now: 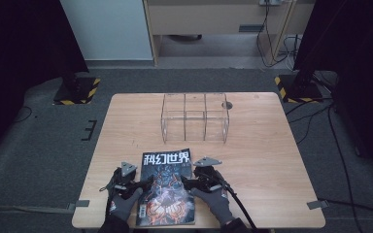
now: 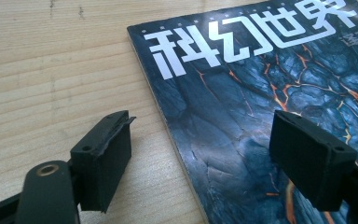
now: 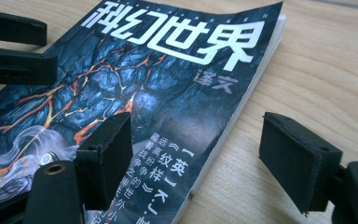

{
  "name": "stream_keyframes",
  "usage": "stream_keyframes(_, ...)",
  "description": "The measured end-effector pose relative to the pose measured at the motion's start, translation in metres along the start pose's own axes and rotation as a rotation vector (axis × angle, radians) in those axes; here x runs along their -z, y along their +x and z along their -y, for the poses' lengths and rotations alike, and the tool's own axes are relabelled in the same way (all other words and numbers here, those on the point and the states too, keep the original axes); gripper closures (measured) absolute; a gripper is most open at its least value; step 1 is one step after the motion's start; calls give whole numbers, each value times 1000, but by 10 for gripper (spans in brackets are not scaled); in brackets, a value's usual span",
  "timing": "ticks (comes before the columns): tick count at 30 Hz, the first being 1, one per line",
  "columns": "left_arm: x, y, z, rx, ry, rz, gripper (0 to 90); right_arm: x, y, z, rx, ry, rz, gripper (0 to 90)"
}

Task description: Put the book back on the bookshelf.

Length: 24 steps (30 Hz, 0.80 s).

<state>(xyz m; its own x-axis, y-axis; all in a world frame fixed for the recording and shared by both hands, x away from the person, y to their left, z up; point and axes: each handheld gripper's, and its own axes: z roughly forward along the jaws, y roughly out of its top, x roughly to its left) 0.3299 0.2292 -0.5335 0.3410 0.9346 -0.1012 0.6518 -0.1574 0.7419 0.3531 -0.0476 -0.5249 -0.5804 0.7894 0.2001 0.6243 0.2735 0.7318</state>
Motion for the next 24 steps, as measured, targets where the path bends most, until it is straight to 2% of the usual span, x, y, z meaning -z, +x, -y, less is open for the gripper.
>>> stream_keyframes(11,0,-4,1,-13,1,13,194,-6,4,4,-9,25,-20,255)
stream_keyframes(16,-1,-4,1,-19,-3,12,194,-6,5,5,-12,17,-27,254)
stream_keyframes(20,-1,-7,1,-21,1,24,195,-7,7,5,-25,17,-53,257)
stream_keyframes(24,-1,-10,1,-38,1,35,195,-7,9,5,-33,15,-51,256)
